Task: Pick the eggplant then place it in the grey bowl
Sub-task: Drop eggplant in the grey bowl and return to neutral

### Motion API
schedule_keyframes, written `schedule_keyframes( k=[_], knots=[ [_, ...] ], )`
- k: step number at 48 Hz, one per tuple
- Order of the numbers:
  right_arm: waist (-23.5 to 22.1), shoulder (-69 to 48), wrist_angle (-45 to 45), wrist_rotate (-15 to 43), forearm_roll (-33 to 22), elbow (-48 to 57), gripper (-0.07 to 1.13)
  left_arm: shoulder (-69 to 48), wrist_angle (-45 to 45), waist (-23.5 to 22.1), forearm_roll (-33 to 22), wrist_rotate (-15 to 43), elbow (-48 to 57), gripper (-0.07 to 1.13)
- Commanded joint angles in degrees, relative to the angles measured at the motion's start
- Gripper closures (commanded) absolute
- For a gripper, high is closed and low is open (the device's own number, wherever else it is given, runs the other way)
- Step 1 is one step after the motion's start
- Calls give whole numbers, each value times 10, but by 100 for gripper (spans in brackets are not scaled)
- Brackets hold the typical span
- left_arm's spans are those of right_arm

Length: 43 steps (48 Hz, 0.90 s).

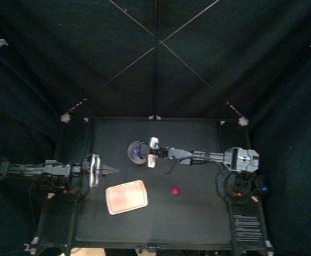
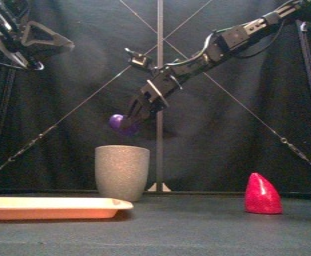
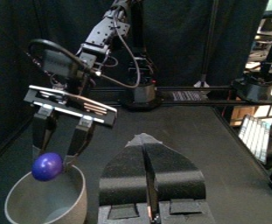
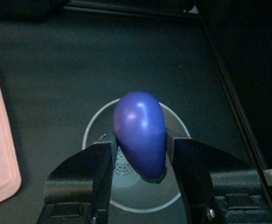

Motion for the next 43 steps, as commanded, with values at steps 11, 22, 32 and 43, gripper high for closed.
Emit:
schedule_keyframes(
  k=[11, 22, 32, 43],
  knots=[
    [-6, -11, 12, -1, -1, -24, 7, -16, -3, 2, 2, 0, -1, 110],
    [-7, -80, 11, 0, -4, 0, 7, -19, -3, 6, 2, 0, 1, 110],
    [6, -203, -37, 3, 13, 107, 7, -19, -3, 7, 2, 0, 2, 110],
    [41, -374, -102, 3, 37, 270, 7, -19, -3, 8, 2, 0, 4, 110]
  ],
)
